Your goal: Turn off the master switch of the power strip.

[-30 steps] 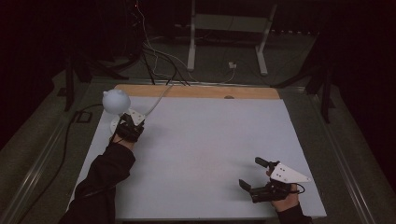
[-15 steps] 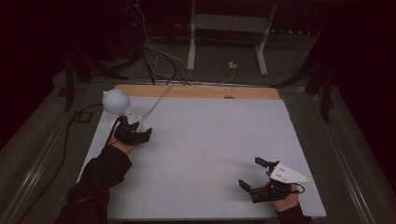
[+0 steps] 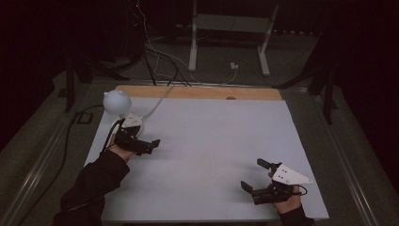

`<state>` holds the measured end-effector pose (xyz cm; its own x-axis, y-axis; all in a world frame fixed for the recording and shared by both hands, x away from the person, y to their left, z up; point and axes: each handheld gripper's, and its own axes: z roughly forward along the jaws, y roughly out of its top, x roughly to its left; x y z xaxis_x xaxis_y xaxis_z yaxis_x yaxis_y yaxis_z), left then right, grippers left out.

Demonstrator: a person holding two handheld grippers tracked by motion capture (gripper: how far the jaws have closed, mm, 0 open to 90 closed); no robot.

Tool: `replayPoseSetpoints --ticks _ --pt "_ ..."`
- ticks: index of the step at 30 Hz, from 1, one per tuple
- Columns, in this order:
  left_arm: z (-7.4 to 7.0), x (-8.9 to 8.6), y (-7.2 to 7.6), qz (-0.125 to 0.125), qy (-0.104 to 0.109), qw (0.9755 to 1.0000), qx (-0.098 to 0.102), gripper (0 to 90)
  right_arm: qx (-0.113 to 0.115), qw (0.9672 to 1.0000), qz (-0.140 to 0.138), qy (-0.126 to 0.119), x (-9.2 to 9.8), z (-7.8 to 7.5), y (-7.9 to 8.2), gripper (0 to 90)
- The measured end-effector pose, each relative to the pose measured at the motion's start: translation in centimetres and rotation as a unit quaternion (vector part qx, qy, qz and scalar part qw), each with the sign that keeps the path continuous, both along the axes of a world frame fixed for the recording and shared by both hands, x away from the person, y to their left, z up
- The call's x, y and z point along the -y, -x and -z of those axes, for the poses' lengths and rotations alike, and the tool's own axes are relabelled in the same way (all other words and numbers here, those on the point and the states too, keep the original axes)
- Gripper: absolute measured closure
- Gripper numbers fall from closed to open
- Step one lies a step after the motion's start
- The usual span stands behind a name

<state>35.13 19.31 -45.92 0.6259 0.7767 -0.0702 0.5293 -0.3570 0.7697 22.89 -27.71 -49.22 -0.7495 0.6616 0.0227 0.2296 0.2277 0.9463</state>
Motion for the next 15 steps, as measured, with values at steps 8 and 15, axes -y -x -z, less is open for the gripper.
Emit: replayPoseSetpoints --ticks 8,15 --pt "-0.7 0.2 1.8 0.097 0.038 0.9945 -0.016 0.2 0.0 1.0 0.001 0.001 0.0 -0.1 0.1 0.0" --pt "-0.5 0.6 3.4 0.128 0.033 0.9912 -0.011 0.2 0.002 1.0 0.0 0.004 -0.1 -0.1 0.1 0.0"
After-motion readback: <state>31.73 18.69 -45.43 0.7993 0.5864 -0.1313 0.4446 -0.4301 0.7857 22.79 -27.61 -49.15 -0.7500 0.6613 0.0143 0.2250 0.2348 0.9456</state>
